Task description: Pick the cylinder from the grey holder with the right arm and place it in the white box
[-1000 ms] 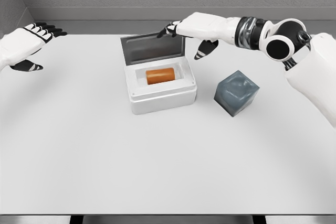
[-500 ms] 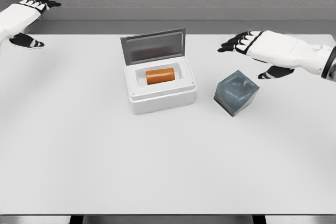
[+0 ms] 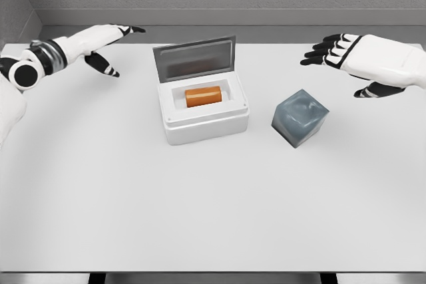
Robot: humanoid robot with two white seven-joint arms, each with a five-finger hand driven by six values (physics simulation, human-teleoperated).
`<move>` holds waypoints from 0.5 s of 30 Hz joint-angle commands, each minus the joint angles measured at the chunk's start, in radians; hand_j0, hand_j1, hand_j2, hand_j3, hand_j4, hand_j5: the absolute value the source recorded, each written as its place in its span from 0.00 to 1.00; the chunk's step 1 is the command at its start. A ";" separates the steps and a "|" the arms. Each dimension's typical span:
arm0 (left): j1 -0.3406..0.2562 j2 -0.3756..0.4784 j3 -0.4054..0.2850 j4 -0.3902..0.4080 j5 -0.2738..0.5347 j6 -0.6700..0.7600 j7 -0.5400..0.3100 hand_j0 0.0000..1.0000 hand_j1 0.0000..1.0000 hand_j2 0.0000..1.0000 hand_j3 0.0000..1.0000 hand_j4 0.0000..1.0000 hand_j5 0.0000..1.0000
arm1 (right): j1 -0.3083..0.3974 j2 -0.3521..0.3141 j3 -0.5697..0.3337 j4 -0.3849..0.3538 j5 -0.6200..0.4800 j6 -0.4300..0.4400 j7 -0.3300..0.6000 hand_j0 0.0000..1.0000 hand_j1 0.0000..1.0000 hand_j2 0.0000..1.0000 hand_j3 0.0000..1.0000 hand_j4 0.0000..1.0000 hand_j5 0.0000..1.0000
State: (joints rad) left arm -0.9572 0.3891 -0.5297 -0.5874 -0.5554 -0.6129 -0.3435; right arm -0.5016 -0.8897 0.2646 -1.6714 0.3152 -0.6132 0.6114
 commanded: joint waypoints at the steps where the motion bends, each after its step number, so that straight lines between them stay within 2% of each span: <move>1: 0.000 -0.010 0.004 -0.006 0.006 0.002 -0.005 1.00 1.00 1.00 1.00 1.00 1.00 | 0.000 -0.002 -0.001 -0.001 -0.005 0.002 -0.001 1.00 1.00 1.00 1.00 1.00 1.00; 7: 0.003 -0.012 0.004 -0.054 0.006 0.002 0.008 1.00 1.00 1.00 1.00 1.00 1.00 | 0.000 0.002 -0.001 0.001 -0.005 0.002 -0.001 1.00 1.00 1.00 1.00 1.00 1.00; 9: 0.023 -0.009 0.004 -0.112 0.008 0.002 0.009 1.00 1.00 1.00 1.00 1.00 1.00 | 0.000 0.002 -0.001 0.001 -0.005 0.002 -0.001 1.00 1.00 1.00 1.00 1.00 1.00; 15: 0.060 0.002 0.005 -0.193 0.014 0.002 0.029 1.00 1.00 1.00 1.00 1.00 1.00 | 0.000 0.003 -0.001 -0.001 -0.005 0.002 -0.001 1.00 1.00 1.00 1.00 1.00 1.00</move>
State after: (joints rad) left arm -0.8913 0.3865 -0.5280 -0.7525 -0.5507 -0.6129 -0.3253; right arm -0.5016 -0.8866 0.2641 -1.6720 0.3152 -0.6138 0.6114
